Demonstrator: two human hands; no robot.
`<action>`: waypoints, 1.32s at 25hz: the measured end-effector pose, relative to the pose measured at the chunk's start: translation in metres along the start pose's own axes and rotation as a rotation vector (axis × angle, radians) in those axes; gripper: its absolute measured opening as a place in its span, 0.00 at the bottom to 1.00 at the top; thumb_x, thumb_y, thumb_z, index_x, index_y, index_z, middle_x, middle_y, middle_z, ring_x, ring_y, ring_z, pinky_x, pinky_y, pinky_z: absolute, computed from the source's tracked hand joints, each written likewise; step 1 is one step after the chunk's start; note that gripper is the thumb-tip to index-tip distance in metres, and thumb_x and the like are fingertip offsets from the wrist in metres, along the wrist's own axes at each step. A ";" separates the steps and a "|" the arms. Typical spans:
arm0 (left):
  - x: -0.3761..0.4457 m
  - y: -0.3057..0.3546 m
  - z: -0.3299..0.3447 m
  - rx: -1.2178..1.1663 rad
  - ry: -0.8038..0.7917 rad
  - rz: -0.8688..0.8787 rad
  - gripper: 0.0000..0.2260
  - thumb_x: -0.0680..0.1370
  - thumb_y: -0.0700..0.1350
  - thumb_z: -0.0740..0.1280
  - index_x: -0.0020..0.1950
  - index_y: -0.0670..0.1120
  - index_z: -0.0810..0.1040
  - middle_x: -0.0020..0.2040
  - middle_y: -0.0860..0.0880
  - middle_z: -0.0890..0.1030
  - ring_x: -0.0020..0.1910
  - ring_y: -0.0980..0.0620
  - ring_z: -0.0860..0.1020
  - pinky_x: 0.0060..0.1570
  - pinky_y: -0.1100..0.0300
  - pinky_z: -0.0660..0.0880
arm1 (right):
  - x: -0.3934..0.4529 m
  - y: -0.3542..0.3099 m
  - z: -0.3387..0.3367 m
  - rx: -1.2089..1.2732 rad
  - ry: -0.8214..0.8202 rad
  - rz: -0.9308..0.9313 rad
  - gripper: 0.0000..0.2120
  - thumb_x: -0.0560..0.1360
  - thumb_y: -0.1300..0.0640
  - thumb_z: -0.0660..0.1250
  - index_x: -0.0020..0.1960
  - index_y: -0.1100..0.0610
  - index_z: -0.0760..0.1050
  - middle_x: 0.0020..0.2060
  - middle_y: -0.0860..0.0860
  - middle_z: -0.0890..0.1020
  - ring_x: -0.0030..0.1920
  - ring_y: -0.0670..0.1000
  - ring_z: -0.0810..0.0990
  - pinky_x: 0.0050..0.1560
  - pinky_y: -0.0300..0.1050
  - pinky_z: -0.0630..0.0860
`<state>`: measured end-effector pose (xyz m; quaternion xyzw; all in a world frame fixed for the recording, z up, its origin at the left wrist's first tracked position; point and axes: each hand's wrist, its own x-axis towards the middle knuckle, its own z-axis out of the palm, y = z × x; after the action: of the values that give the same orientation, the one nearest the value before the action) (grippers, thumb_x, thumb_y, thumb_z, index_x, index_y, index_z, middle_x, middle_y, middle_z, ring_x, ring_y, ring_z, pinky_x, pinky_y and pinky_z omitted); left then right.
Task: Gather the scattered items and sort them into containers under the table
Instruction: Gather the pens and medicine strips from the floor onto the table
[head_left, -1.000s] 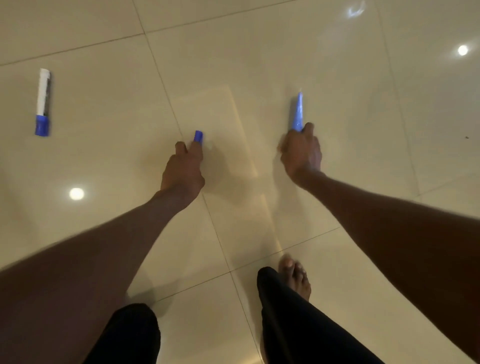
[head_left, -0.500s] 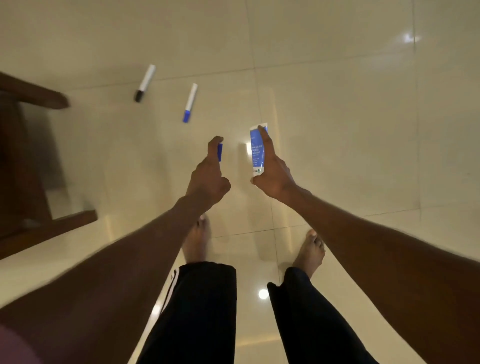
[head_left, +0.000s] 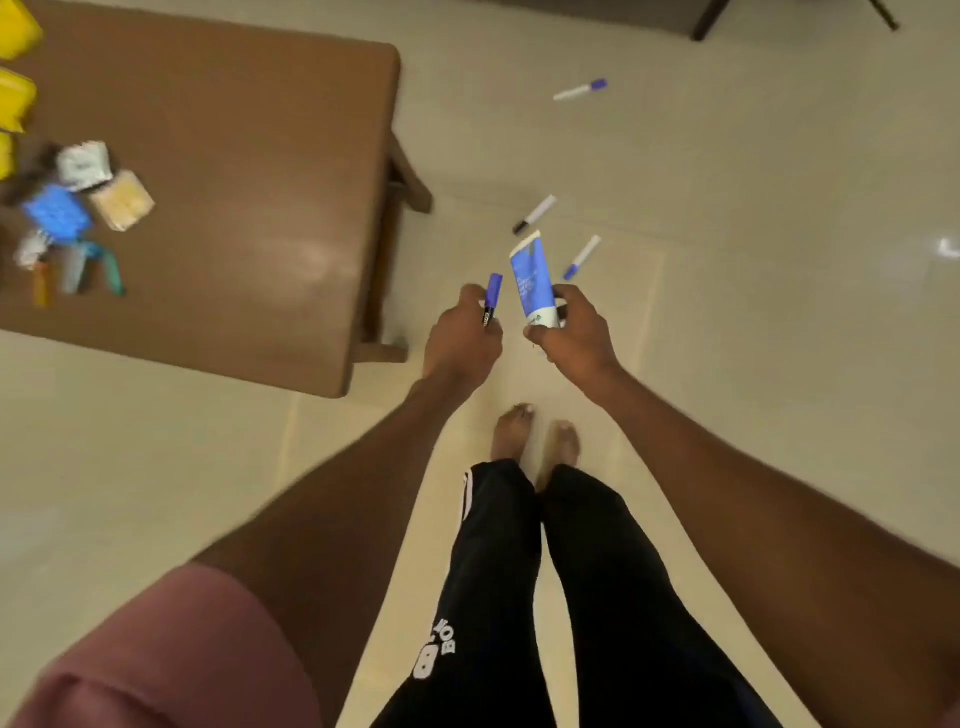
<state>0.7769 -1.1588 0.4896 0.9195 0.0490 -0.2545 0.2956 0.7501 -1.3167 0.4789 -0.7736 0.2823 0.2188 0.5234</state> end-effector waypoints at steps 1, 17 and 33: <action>-0.007 -0.012 -0.017 -0.032 0.061 -0.017 0.10 0.80 0.46 0.63 0.61 0.47 0.71 0.42 0.47 0.80 0.41 0.40 0.78 0.39 0.49 0.76 | -0.009 -0.014 0.016 0.000 0.011 -0.028 0.26 0.67 0.49 0.74 0.64 0.47 0.74 0.50 0.48 0.82 0.46 0.56 0.84 0.51 0.59 0.82; -0.047 -0.275 -0.237 -0.405 0.428 -0.502 0.11 0.79 0.40 0.67 0.61 0.47 0.77 0.45 0.51 0.80 0.45 0.45 0.80 0.45 0.52 0.76 | -0.049 -0.192 0.298 -0.194 -0.250 -0.236 0.17 0.75 0.58 0.74 0.63 0.53 0.78 0.51 0.49 0.85 0.44 0.46 0.83 0.46 0.43 0.79; 0.130 -0.408 -0.300 0.064 0.248 -0.300 0.20 0.78 0.45 0.71 0.69 0.46 0.71 0.65 0.44 0.73 0.61 0.43 0.75 0.55 0.49 0.76 | 0.067 -0.237 0.494 -0.706 0.074 -0.326 0.33 0.76 0.41 0.71 0.73 0.57 0.65 0.63 0.56 0.76 0.62 0.59 0.76 0.60 0.54 0.74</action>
<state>0.9225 -0.6611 0.4220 0.9352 0.2133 -0.1817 0.2166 0.9369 -0.8001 0.4232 -0.9483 0.0815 0.1883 0.2422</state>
